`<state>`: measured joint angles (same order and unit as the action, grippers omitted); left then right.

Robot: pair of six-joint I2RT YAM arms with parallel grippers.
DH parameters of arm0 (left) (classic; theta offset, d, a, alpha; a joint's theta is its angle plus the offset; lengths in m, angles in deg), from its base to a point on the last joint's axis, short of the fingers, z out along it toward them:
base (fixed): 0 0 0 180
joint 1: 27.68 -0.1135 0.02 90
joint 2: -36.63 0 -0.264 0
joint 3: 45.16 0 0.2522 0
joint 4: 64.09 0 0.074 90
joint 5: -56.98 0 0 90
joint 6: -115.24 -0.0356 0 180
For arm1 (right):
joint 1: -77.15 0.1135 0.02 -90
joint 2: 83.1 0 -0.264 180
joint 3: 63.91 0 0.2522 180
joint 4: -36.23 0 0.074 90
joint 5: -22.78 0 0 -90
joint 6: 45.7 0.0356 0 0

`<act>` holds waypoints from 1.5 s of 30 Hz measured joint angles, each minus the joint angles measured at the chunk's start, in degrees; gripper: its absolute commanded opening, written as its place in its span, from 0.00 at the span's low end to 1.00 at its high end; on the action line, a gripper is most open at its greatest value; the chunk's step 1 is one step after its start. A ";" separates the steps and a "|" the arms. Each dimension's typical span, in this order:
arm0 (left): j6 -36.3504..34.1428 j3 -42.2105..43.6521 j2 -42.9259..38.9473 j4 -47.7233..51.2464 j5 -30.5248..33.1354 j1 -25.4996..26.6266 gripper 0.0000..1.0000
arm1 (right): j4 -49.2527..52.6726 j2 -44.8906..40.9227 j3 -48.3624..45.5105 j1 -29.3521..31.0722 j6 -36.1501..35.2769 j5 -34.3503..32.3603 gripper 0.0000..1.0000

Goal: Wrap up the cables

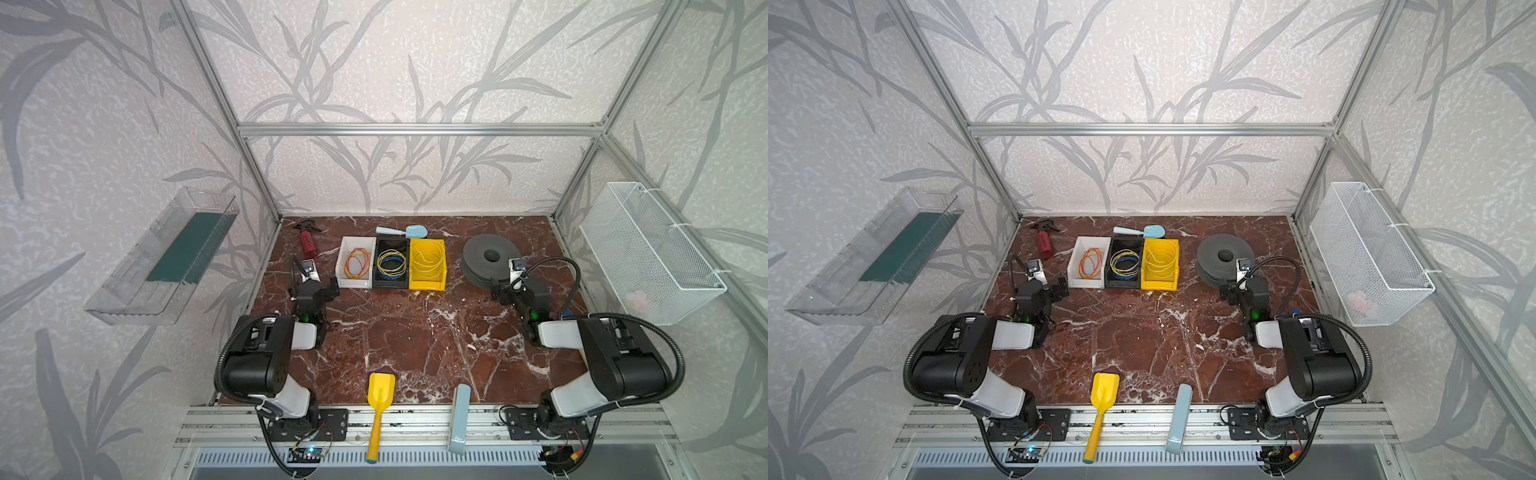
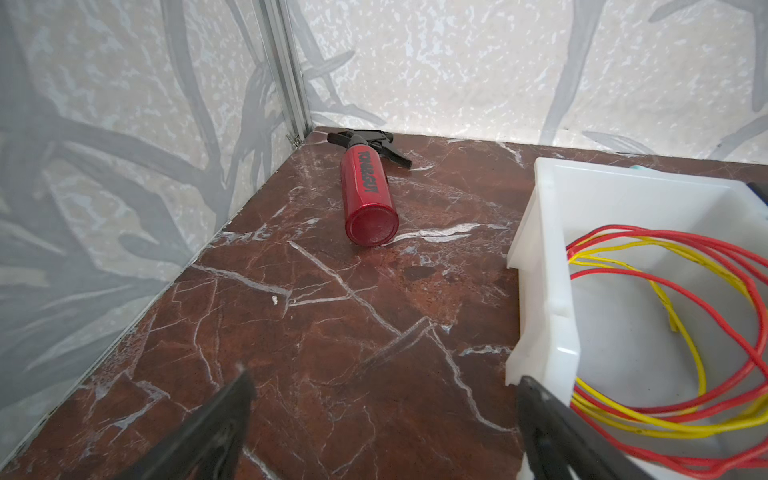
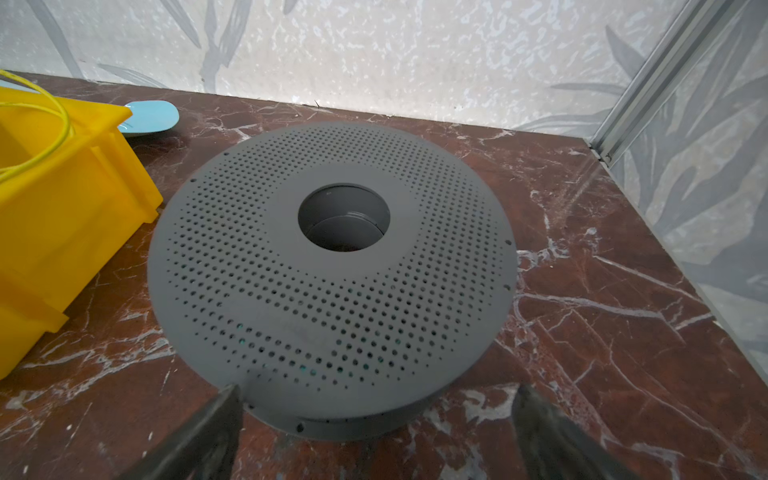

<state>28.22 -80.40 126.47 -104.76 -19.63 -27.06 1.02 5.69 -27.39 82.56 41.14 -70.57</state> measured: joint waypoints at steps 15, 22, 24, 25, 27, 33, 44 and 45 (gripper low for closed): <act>0.00 0.00 0.00 -0.02 0.00 0.00 0.99 | 0.02 0.00 -0.02 0.00 0.02 0.00 0.99; 0.02 -0.02 -0.11 0.26 0.28 0.00 0.99 | 0.00 -0.02 0.00 0.00 0.02 -0.02 0.99; 0.31 -1.05 -1.60 5.07 1.66 0.00 0.99 | 0.02 -0.22 -0.09 0.00 0.02 -0.22 0.99; 0.46 -3.32 -3.28 11.23 2.62 0.00 0.99 | 0.63 -0.83 -0.13 0.00 0.04 -0.50 0.99; 0.68 -9.64 -5.75 21.35 4.00 0.00 0.99 | 3.45 -3.72 -0.09 0.00 0.13 -1.25 0.99; 3.76 -28.20 -11.21 43.98 5.73 0.04 0.96 | 28.00 -15.43 12.98 -2.23 11.43 -4.87 0.99; 16.52 -32.22 -19.39 73.90 2.69 0.22 0.99 | 43.58 -25.29 9.77 -3.61 28.61 2.64 0.99; 16.92 -32.50 -19.98 74.82 1.73 0.48 0.99 | 44.09 -25.66 8.83 -3.61 29.75 2.84 0.99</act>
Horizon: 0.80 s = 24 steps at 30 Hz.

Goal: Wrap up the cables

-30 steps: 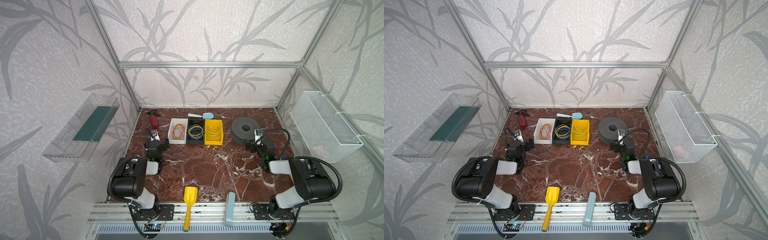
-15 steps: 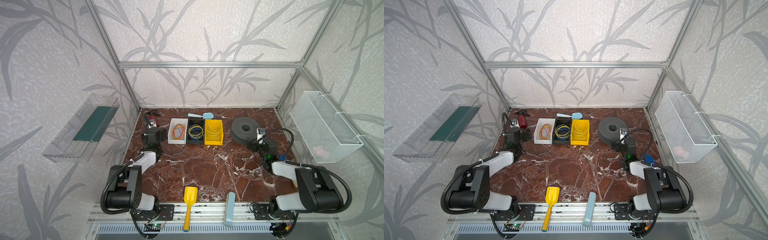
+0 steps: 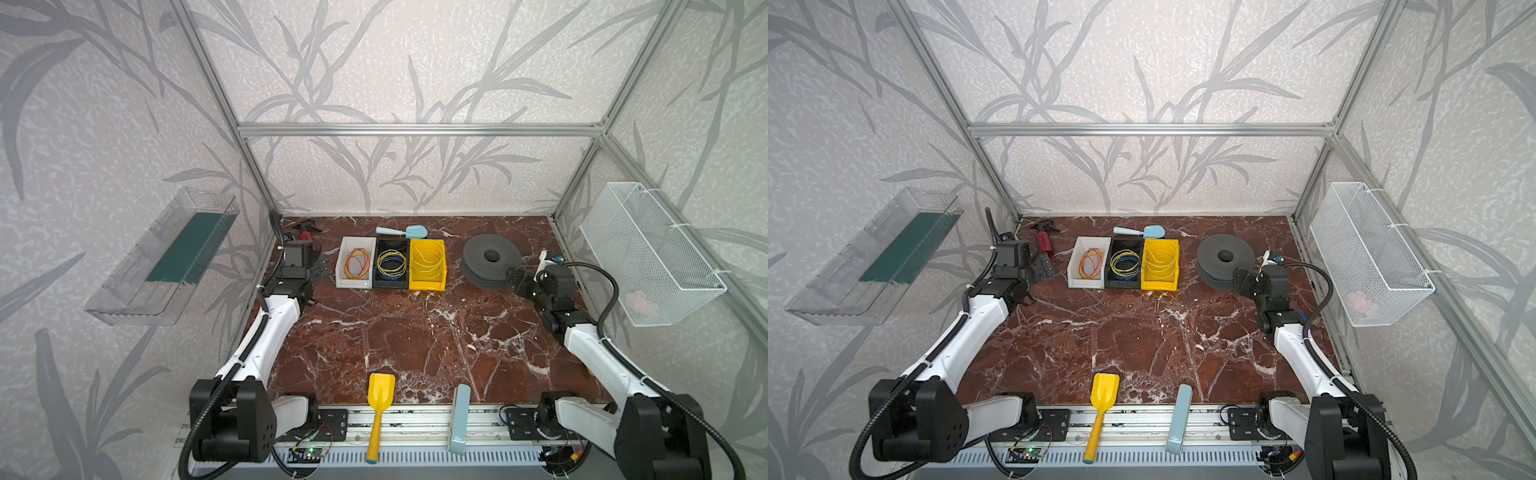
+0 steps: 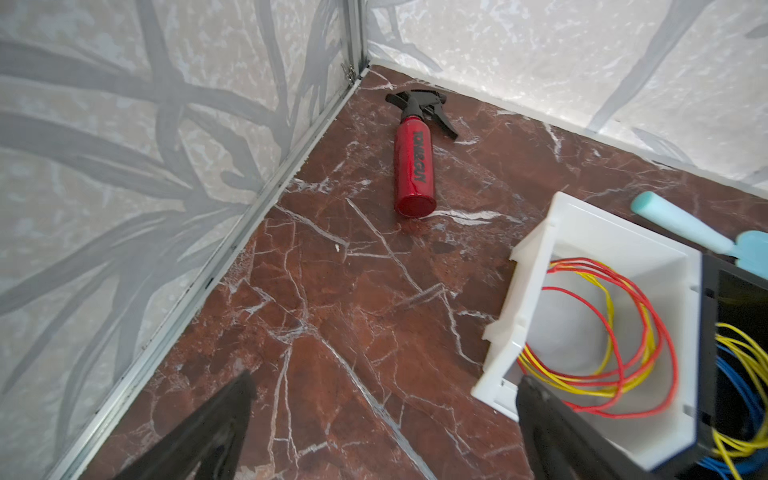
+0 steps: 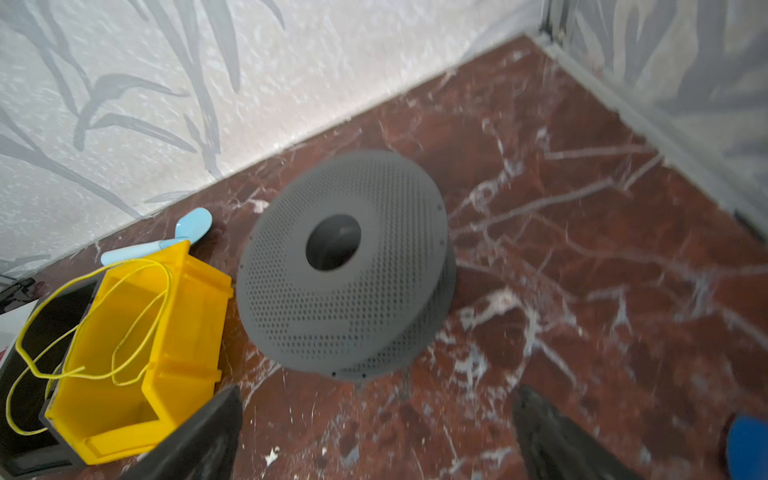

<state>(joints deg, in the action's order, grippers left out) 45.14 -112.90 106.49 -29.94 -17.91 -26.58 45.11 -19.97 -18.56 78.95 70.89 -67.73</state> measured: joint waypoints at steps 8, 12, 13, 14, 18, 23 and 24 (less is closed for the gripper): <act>2.64 -0.87 -6.16 4.66 -4.24 3.98 0.99 | -1.27 1.73 -2.05 -0.15 7.93 0.66 0.99; 2.69 -2.82 -5.84 6.60 -5.09 4.44 0.99 | -2.01 6.84 -1.29 -0.15 9.88 0.59 0.99; 2.69 -3.21 -5.81 6.93 -5.27 4.48 0.99 | -1.90 7.96 -0.87 -0.15 9.99 0.59 0.99; 2.71 -3.43 -5.84 7.08 -5.44 4.48 0.99 | -1.77 8.87 -0.33 -0.15 10.01 0.59 0.99; 2.71 -3.65 -5.84 7.17 -6.43 4.61 0.99 | -2.86 11.82 2.34 -0.46 10.05 0.74 0.99; 2.97 -3.69 -5.20 7.04 -7.82 4.85 0.95 | -8.15 16.81 3.56 -3.06 11.63 3.39 0.99; 3.02 -3.72 -5.01 7.04 -8.02 4.92 0.95 | -9.11 17.94 3.58 -3.65 12.07 4.15 0.99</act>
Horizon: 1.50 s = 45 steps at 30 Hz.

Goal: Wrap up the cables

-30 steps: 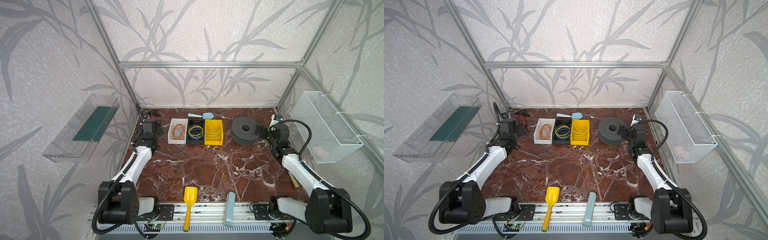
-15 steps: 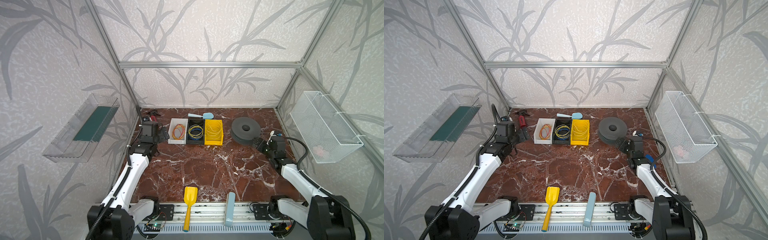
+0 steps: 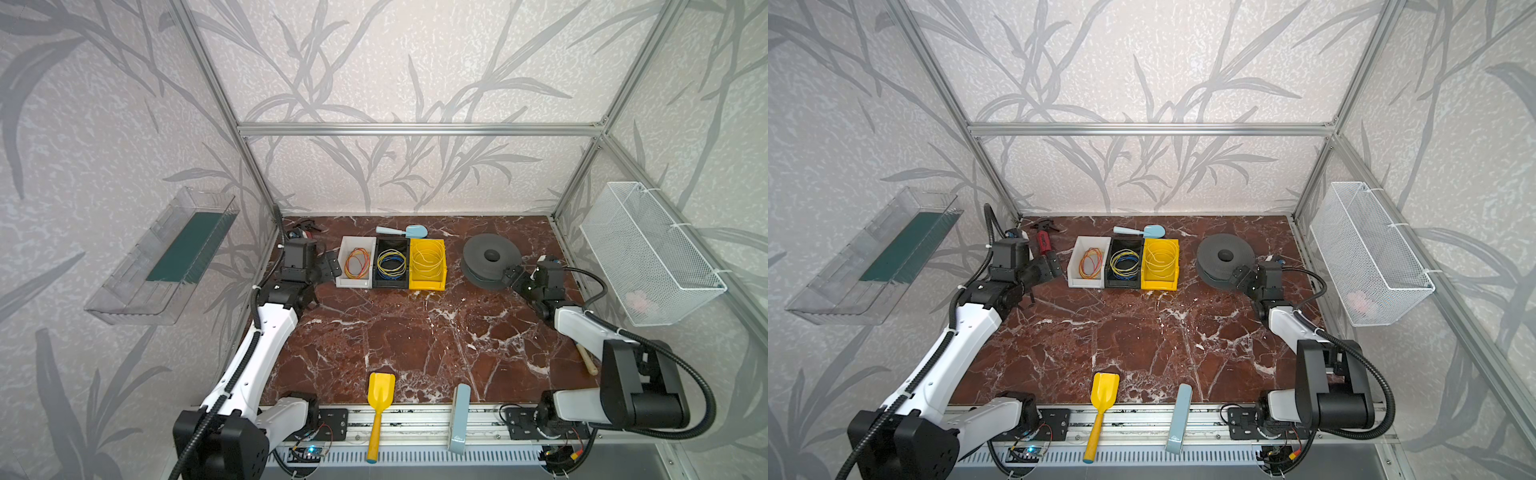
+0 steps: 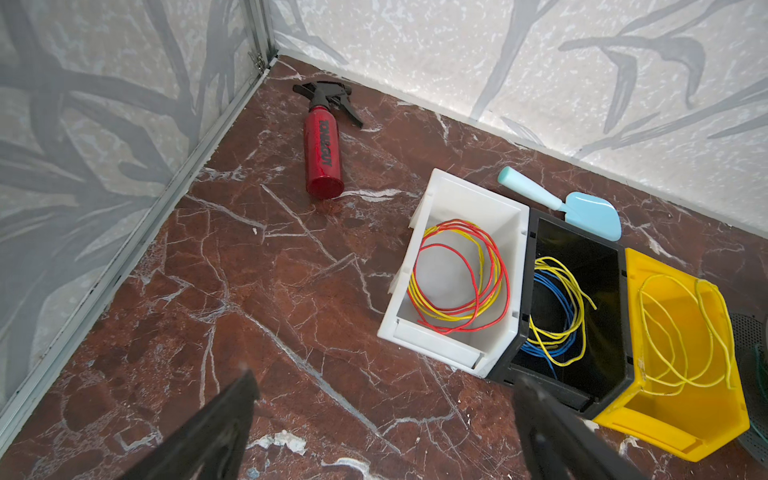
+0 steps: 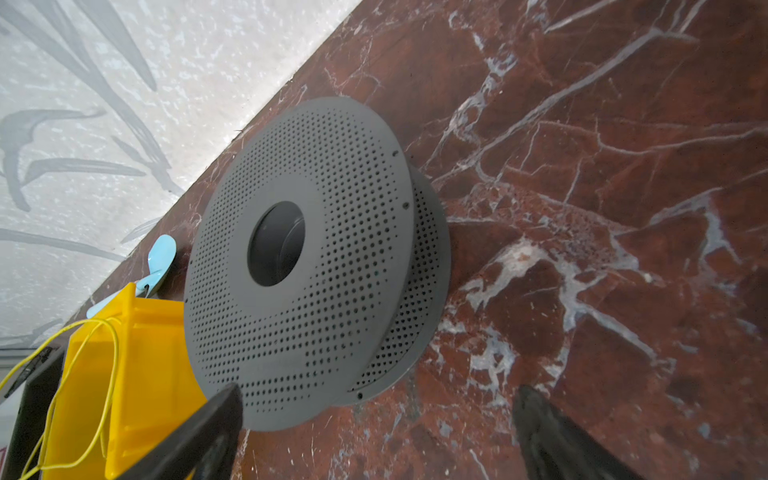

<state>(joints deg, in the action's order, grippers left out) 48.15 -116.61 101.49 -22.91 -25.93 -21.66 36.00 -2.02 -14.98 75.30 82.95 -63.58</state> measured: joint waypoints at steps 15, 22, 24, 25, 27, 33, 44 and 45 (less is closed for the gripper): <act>-0.13 -4.13 0.48 1.53 -0.39 1.14 0.93 | -13.66 16.98 5.40 -2.27 4.90 9.40 0.95; -0.39 -6.12 0.57 2.89 -0.35 1.88 0.92 | -18.38 22.49 7.45 -2.27 6.78 10.64 0.86; -0.42 -6.73 0.57 3.08 -0.35 2.14 0.91 | -19.15 23.19 7.98 -2.27 7.13 10.91 0.80; -0.42 -6.99 0.61 3.13 -0.33 2.19 0.91 | -19.47 23.61 8.31 -2.27 7.21 10.97 0.75; -0.42 -7.41 0.81 3.41 -0.33 2.27 0.90 | -21.03 24.48 8.55 -2.27 7.80 11.37 0.65; -0.44 -8.07 1.62 4.48 -0.31 2.89 0.90 | -25.62 25.94 8.79 -2.25 9.99 12.74 0.41; -0.39 -9.11 2.43 5.33 -0.35 3.96 0.88 | -33.81 22.56 9.22 -1.62 15.02 15.93 0.00; -0.39 -9.11 2.40 5.33 -0.37 4.00 0.88 | -33.46 21.66 9.18 -1.60 14.84 15.56 0.00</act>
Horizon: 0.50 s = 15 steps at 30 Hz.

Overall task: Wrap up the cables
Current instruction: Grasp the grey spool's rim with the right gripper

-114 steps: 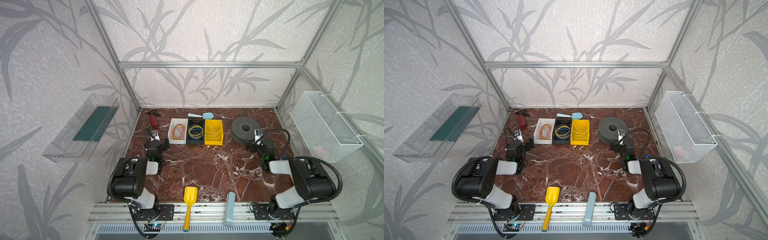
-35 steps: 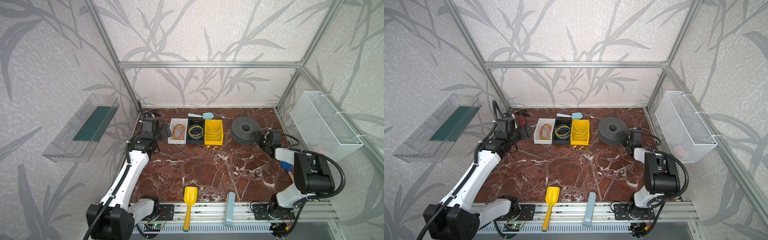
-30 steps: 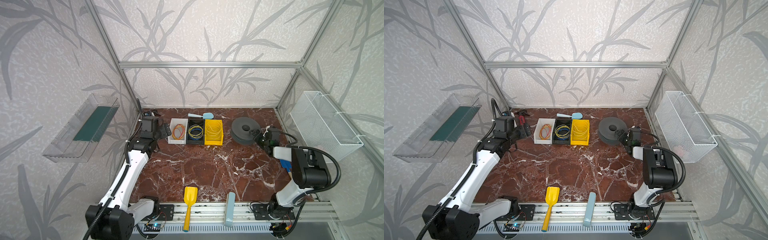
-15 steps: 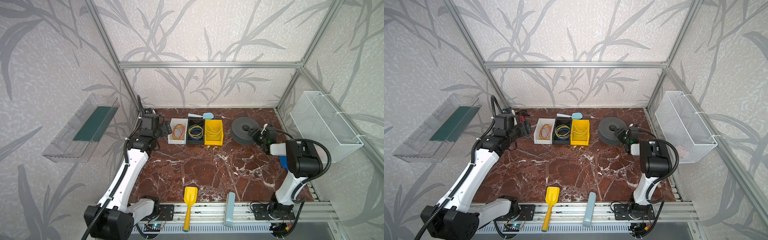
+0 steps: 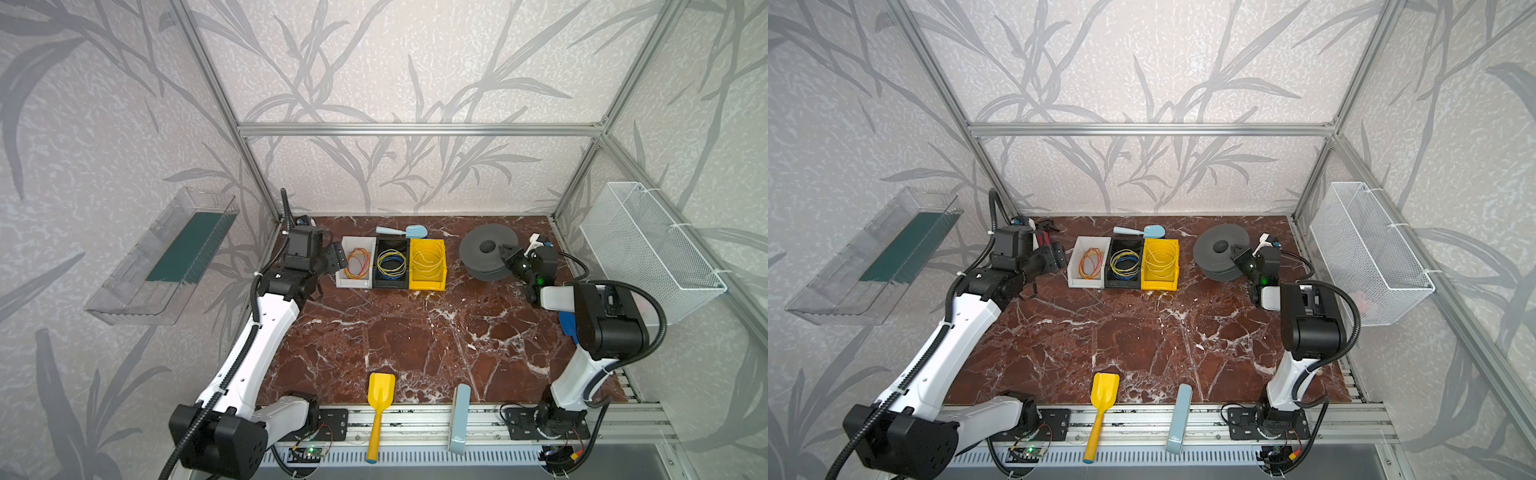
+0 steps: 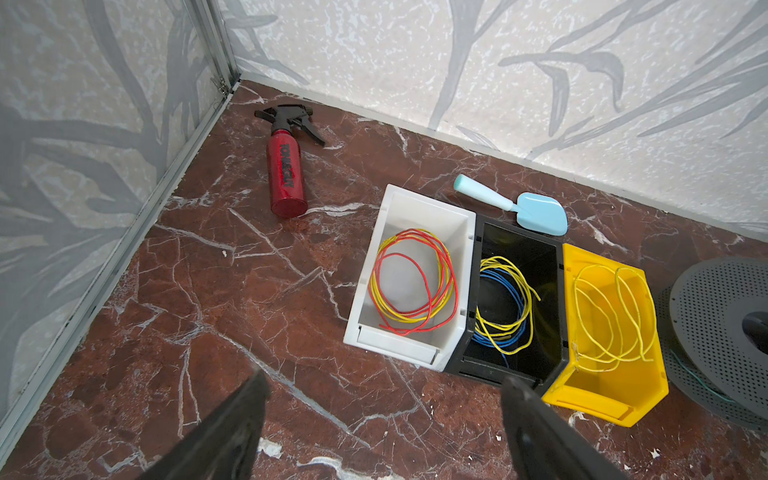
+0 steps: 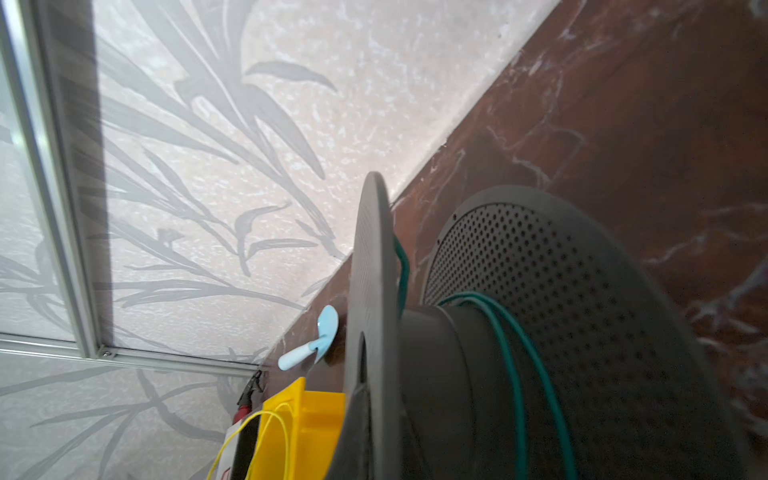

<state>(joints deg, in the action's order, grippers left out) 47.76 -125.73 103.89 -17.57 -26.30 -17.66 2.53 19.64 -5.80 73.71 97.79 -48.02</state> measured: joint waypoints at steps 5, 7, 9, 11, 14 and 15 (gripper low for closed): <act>0.02 0.00 0.02 0.00 -0.42 0.07 0.88 | 2.27 -4.61 -3.34 -0.33 -0.22 -2.51 0.00; 0.02 0.00 0.02 0.00 -0.70 0.09 0.88 | 4.13 -7.74 -4.90 -0.24 -0.52 -3.37 0.00; 0.00 0.00 0.00 0.00 -0.96 0.11 0.87 | 6.60 -11.50 -6.91 0.28 -0.92 -4.52 0.00; 0.02 0.00 0.00 0.02 -1.29 0.11 0.87 | 9.55 -15.58 -8.87 0.94 -1.29 -5.86 0.00; 0.11 0.00 -0.26 0.00 -2.16 0.11 0.87 | 16.06 -23.37 -11.58 2.36 -2.40 -7.30 0.00; 0.17 0.02 -0.48 -0.02 -2.47 0.11 0.87 | 19.26 -26.49 -12.26 2.75 -2.75 -7.41 0.00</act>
<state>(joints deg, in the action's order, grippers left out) 47.93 -125.71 103.41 -17.59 -28.77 -17.55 21.79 -6.85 -18.06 76.46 95.04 -55.43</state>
